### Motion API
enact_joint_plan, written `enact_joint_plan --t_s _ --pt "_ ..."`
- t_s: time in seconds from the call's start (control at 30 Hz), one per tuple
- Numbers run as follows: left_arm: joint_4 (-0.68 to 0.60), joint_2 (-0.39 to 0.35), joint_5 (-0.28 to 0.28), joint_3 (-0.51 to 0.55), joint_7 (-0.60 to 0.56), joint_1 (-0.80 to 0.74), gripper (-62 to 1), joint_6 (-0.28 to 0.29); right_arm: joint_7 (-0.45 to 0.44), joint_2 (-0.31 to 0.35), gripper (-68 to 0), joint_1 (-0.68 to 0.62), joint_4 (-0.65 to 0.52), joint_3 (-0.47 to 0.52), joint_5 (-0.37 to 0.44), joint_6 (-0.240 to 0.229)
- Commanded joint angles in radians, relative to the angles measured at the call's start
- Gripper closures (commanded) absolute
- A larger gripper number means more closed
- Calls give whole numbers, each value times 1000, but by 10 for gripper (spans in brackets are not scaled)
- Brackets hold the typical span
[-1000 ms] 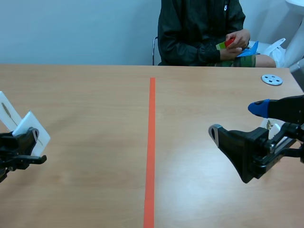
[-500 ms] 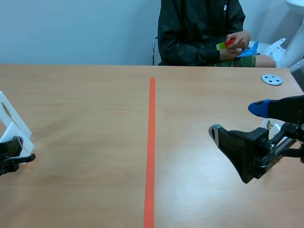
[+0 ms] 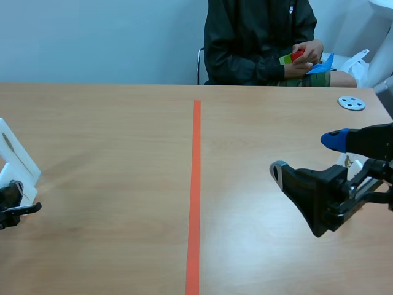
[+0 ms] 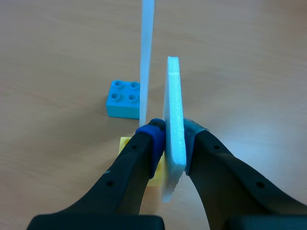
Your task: Sort the leaf by its shape. The table is split by an orange tape line. A compound leaf with several leaflets goes to the left side, a simple leaf with one blade goes to the right side. Return to the home posture when a red brick is placed on the table.
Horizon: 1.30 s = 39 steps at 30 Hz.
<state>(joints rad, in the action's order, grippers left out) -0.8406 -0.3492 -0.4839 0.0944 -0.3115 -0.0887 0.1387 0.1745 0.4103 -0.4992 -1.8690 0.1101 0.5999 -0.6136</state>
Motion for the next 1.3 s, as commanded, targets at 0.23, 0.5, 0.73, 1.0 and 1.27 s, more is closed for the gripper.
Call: enact_joint_plan --t_s 0.23,0.5,0.73,1.0,1.27 --pt "6 0 -7 9 -56 6 -79 2 -12 13 -679 9 0 16 14 4" --pt "26 0 -7 9 -55 6 -156 2 -12 13 -679 9 0 16 14 4" --pt "43 0 -7 9 -61 6 -232 2 -12 13 -679 9 0 16 14 4" --pt "32 -1 -7 9 -113 6 -540 5 -12 13 -679 9 0 16 14 4" --pt "-141 -21 -6 10 -116 -71 -589 6 -12 13 -679 9 0 16 14 4"
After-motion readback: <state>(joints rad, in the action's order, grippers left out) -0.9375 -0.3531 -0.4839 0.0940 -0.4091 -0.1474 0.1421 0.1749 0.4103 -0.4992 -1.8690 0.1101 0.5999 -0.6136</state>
